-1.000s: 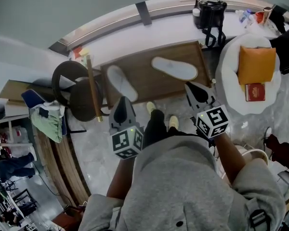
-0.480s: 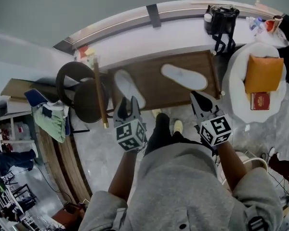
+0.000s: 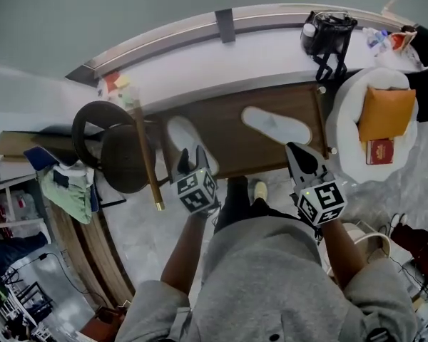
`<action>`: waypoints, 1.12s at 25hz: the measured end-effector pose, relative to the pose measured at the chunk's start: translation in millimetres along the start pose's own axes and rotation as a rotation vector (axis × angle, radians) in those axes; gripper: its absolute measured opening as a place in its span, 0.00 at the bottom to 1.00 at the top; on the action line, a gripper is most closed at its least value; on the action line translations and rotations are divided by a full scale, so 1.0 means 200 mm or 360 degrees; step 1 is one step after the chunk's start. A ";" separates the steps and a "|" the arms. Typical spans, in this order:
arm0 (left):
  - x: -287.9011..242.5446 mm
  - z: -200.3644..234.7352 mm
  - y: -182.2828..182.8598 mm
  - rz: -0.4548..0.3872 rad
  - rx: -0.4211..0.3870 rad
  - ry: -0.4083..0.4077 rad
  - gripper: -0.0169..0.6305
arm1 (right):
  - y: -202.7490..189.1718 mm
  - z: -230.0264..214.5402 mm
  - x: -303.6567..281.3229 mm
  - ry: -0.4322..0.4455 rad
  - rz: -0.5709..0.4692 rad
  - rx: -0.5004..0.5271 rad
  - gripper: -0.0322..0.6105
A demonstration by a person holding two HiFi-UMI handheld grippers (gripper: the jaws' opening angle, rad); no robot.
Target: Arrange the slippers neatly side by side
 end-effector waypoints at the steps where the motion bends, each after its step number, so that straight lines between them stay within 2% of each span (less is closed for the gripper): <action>1: -0.03 0.01 -0.02 0.0022 -0.0014 0.0004 0.28 | 0.00 0.00 -0.03 -0.0010 0.0013 0.0002 0.09; 6: -0.18 0.06 -0.15 0.0144 -0.0117 0.0039 0.29 | -0.01 0.03 -0.14 -0.0032 0.0099 0.0049 0.09; 10: -0.30 0.12 -0.26 0.0199 -0.0128 0.0070 0.31 | -0.03 0.05 -0.20 -0.0065 0.0158 0.0058 0.09; 13: -0.40 0.16 -0.33 0.0278 -0.0106 0.0093 0.37 | -0.05 0.06 -0.23 -0.0081 0.0200 0.0079 0.09; 18: -0.48 0.20 -0.38 0.0328 -0.0072 0.0159 0.36 | -0.05 0.07 -0.25 -0.0106 0.0234 0.0092 0.09; 23: -0.50 0.23 -0.40 0.0369 -0.0140 0.0160 0.15 | -0.04 0.09 -0.29 -0.0093 0.0230 0.0103 0.09; 28: -0.47 0.23 -0.40 0.0392 -0.0175 0.0151 0.09 | -0.04 0.11 -0.31 -0.0071 0.0217 0.0115 0.09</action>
Point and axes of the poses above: the fingertips, and each gripper's own axes: x backward along the fingers, z to its left, y out of its top, the point moved 8 cm from there along x, backward along the fingers, and after that the axes turned 15 degrees about -z, right-handed, at the moved point
